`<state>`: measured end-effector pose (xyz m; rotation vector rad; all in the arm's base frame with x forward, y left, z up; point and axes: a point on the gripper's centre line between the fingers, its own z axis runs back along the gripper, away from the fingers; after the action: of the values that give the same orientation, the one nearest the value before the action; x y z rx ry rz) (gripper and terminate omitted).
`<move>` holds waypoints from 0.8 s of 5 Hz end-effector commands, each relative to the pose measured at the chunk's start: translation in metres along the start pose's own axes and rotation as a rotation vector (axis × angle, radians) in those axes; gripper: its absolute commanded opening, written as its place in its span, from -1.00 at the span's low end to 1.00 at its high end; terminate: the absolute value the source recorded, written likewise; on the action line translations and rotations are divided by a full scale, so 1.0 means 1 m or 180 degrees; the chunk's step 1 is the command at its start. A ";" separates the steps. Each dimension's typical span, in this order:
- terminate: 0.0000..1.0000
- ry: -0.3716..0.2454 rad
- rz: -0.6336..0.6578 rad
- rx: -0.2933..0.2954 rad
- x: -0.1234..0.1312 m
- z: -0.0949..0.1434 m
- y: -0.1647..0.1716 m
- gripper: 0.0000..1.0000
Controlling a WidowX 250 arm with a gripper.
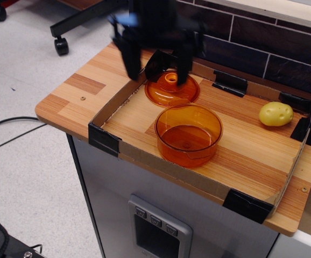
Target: Put lid on pot
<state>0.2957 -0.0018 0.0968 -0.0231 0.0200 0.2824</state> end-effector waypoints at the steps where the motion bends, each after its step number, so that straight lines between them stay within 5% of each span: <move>1: -1.00 -0.0246 0.0043 -0.0179 0.040 -0.004 -0.013 1.00; 4: -1.00 -0.0377 0.0319 -0.0062 0.101 -0.029 -0.009 1.00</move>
<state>0.3844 0.0130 0.0424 -0.0157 -0.0320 0.3707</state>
